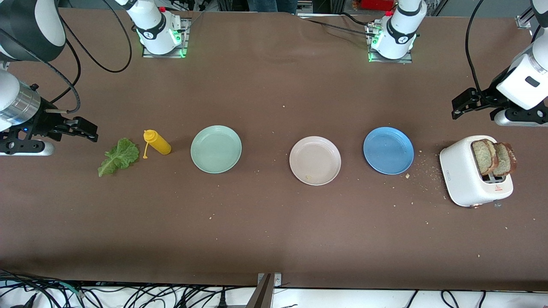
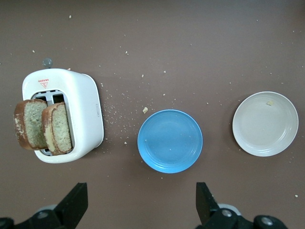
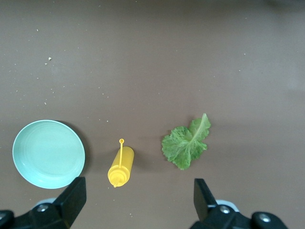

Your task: Make sandwich in beige plate with both arms

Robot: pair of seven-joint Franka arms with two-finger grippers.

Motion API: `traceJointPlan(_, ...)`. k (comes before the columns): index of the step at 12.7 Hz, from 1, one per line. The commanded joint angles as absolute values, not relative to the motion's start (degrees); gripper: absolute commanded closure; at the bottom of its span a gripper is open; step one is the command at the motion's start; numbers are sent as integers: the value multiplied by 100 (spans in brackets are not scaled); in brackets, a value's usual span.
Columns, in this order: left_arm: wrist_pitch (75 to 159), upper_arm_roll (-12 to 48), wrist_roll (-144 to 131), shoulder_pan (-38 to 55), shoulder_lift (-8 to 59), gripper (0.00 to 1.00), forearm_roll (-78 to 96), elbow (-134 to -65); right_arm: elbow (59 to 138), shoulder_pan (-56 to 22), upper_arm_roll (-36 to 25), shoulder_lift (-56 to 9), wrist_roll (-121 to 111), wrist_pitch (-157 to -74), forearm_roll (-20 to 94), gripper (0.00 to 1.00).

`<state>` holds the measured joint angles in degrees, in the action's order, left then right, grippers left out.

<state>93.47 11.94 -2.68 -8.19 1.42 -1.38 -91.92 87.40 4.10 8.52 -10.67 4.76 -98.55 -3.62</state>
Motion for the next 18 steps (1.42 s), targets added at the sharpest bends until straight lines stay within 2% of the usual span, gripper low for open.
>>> traceJointPlan(1, 9246, 1222, -123, -835, 176, 0, -211, -9044, 8763, 404, 870, -1046, 545, -9905, -457, 0)
traceJointPlan(18, 9264, 1239, -123, -835, 167, 0, -123, -9044, 8763, 404, 870, -1046, 536, -9896, -457, 0)
